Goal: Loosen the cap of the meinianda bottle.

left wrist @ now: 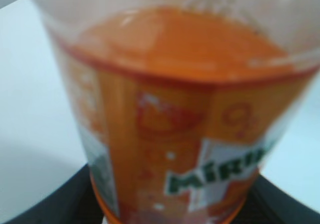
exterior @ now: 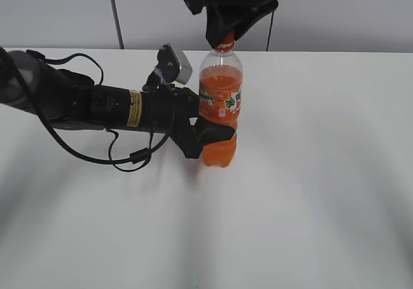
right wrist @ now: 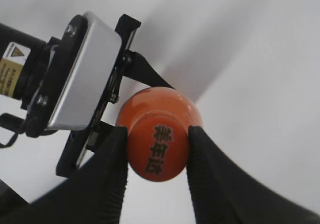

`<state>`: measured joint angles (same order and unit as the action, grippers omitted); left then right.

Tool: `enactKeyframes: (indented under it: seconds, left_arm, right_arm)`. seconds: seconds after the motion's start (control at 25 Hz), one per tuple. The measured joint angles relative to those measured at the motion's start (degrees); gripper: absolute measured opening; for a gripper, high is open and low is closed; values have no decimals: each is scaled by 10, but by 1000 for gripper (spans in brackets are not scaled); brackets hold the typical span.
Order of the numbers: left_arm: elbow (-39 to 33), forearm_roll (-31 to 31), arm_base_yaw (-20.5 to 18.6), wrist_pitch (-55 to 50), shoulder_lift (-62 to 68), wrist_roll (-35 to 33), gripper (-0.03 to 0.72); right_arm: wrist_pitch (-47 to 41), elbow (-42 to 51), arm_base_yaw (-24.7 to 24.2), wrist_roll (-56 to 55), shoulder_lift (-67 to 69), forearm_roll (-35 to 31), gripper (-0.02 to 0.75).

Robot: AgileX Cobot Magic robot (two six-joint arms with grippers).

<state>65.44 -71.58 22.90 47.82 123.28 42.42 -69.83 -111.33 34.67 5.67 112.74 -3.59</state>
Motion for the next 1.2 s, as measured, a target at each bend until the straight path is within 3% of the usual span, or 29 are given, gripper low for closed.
enactKeyframes:
  seconds: [0.36,1.2]
  left_arm:
    - [0,0,0,1,0,-2,409]
    - [5,-26,-1,0,0,0,409]
  right_arm:
    - [1,-2,0,343,0,-6,274]
    - [-5,-3,1,759,-1,14,274]
